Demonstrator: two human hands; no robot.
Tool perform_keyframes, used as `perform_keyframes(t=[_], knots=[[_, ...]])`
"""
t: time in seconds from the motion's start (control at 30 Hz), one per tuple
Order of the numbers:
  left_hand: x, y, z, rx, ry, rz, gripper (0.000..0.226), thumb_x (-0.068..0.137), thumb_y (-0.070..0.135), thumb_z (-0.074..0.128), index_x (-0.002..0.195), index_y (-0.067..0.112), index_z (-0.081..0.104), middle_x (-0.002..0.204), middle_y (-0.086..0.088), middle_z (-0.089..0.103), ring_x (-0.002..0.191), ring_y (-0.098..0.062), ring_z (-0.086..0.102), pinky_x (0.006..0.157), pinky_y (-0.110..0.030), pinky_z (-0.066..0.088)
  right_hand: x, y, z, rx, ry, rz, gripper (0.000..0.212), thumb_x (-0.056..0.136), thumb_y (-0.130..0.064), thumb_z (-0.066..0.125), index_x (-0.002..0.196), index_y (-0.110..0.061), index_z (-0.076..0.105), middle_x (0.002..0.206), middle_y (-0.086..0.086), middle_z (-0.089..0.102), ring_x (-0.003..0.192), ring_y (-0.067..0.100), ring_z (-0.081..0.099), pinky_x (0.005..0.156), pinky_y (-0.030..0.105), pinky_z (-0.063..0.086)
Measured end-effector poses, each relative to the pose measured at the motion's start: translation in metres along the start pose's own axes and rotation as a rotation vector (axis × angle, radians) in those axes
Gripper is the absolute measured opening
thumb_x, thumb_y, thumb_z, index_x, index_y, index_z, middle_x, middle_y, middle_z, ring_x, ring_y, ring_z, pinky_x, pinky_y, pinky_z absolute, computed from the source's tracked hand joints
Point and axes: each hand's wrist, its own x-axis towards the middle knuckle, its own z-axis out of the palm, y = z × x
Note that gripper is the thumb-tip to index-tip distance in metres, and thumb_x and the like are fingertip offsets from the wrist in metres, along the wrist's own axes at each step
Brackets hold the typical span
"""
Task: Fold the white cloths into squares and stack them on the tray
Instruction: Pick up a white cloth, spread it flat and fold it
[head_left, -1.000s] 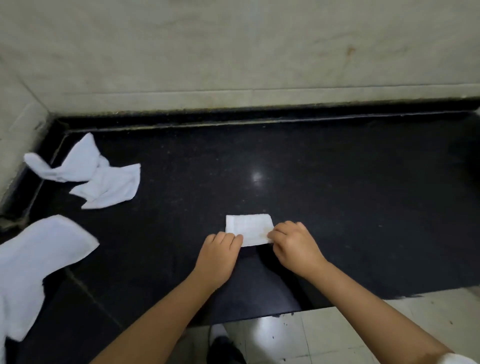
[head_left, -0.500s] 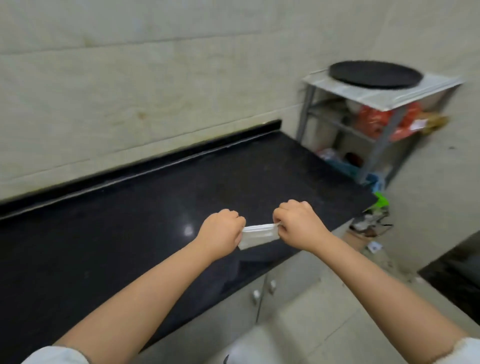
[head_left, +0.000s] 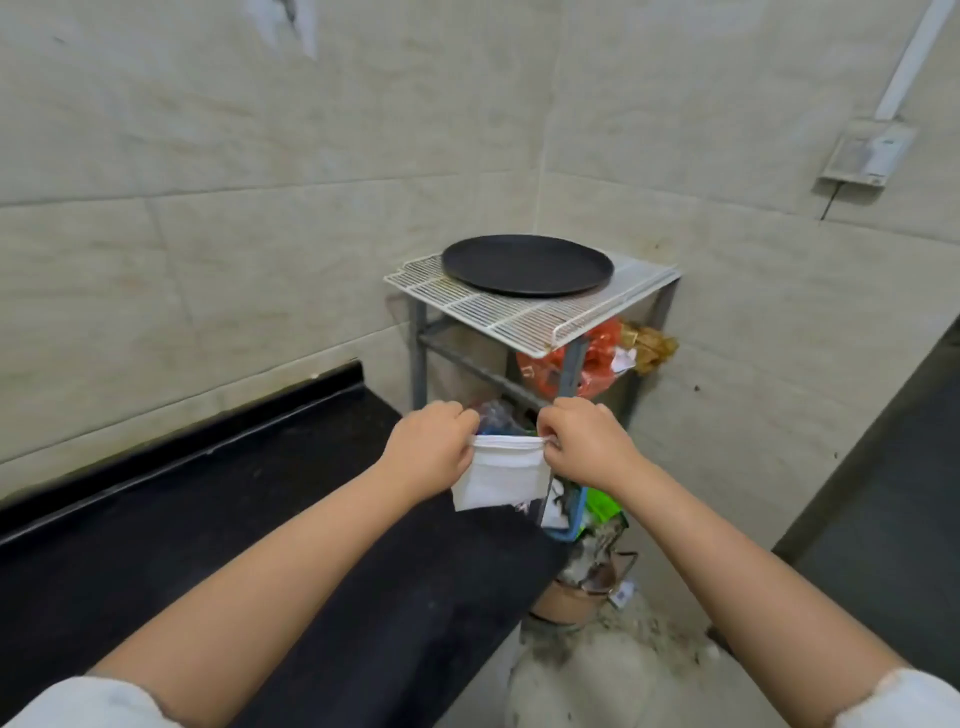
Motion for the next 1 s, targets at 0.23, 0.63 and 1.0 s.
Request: perform_keyframes(t=[0.23,0.63,1.0], knots=[[0.15,-0.018,-0.006,-0.017,0.13,0.011,0.012,0.084,0.015,0.054,0.089,0.004,0.056,0.09,-0.013,0.062,0.086,-0.031,0.058,0.059,-0.032,0.042,0.121,0.096,-0.028,0.095,0.056,-0.06,0.008,0.079,-0.008,0.05,0.082,-0.012,0.056,0.087,0.008,0.055,0.092,0.027,0.053,0.07,0.031,0.035],[0.361,-0.021,-0.039,0.228,0.175,-0.316,0.024,0.092,0.021,0.046,0.112,0.008,0.051,0.114,-0.013,0.055,0.105,-0.032,0.052,0.076,-0.037,0.041,0.319,0.233,-0.07,0.194,0.209,-0.29,0.009,0.079,-0.007,0.051,0.085,-0.011,0.057,0.097,0.014,0.061,0.091,0.031,0.054,0.071,0.033,0.037],[0.496,-0.042,0.0,0.555,0.18,-0.491,0.042,0.045,0.0,0.081,0.081,0.004,0.06,0.078,-0.013,0.061,0.071,-0.029,0.061,0.047,-0.027,0.042,0.488,0.3,-0.013,0.354,0.437,-0.477,0.009,0.062,0.004,0.05,0.067,0.002,0.057,0.068,0.023,0.057,0.059,0.039,0.056,0.051,0.04,0.047]])
